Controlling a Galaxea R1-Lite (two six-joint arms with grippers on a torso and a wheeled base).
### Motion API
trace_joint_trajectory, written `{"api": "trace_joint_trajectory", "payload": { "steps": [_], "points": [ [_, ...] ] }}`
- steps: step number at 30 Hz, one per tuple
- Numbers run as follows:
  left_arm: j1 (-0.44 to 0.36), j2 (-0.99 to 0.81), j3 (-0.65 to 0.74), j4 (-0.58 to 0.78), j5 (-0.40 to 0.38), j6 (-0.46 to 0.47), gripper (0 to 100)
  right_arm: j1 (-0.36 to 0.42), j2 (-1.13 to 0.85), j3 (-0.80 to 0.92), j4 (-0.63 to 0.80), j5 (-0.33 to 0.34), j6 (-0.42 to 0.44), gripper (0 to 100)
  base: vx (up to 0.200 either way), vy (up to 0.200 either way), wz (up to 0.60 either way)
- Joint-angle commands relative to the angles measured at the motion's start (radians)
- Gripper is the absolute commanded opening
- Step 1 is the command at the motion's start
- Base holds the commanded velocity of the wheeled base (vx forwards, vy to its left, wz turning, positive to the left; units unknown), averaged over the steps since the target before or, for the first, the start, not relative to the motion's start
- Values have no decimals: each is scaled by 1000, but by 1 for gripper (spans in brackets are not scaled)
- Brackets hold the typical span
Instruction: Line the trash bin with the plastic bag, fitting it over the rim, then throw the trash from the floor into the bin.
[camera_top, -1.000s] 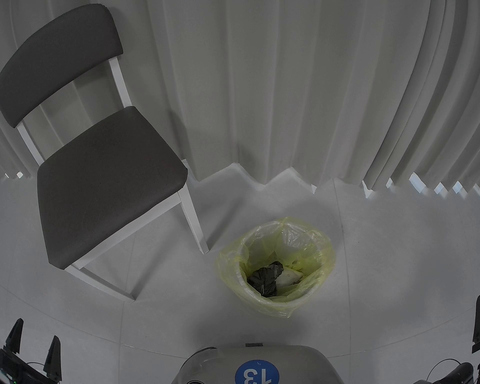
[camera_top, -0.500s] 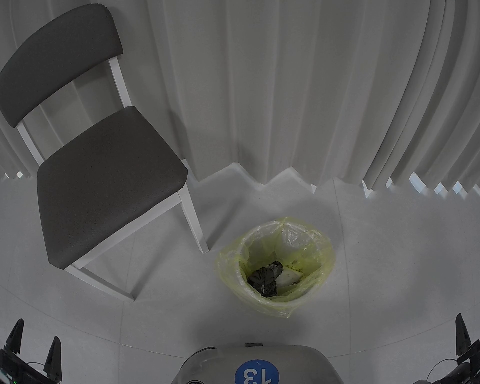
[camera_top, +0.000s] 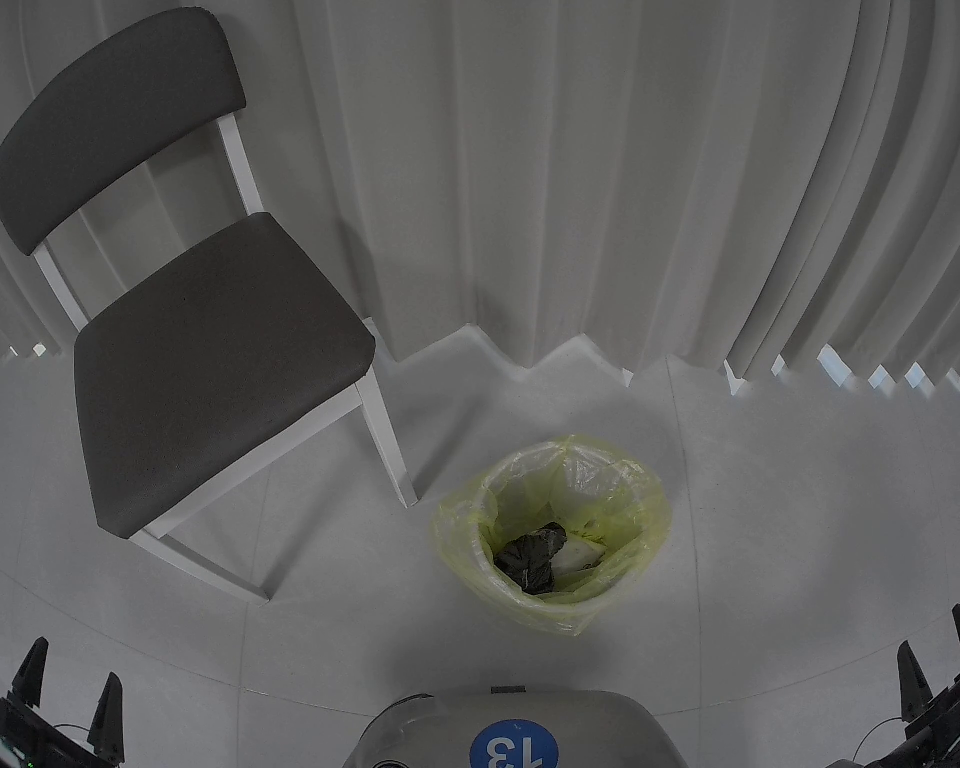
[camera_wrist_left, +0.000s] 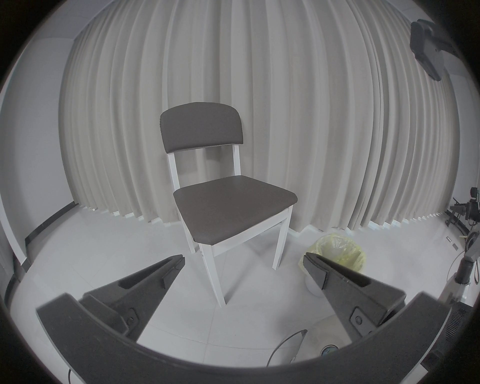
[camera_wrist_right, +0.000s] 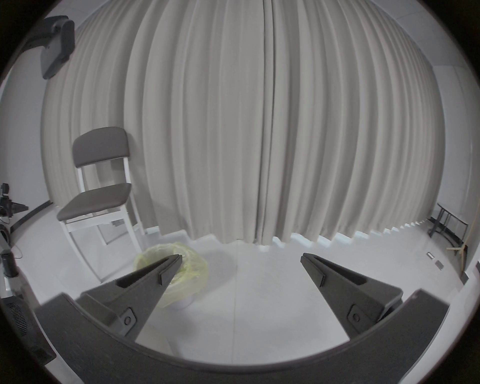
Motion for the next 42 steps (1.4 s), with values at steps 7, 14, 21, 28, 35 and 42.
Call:
{"api": "trace_joint_trajectory", "payload": {
  "steps": [7,14,21,28,35,42],
  "points": [
    [0,-13,16,0,0,0,100,-1,-13,18,1,-9,-20,100,0,0,0],
    [0,-13,16,0,0,0,100,-1,-14,18,4,-9,-40,100,0,0,0],
    [0,-13,16,0,0,0,100,0,-14,18,4,35,-47,100,0,0,0],
    [0,-13,16,0,0,0,100,0,-13,18,3,40,-44,100,0,0,0],
    [0,-13,16,0,0,0,100,0,-13,18,3,40,-40,100,0,0,0],
    [0,-13,16,0,0,0,100,0,-11,18,3,38,-40,100,0,0,0]
  ]
}}
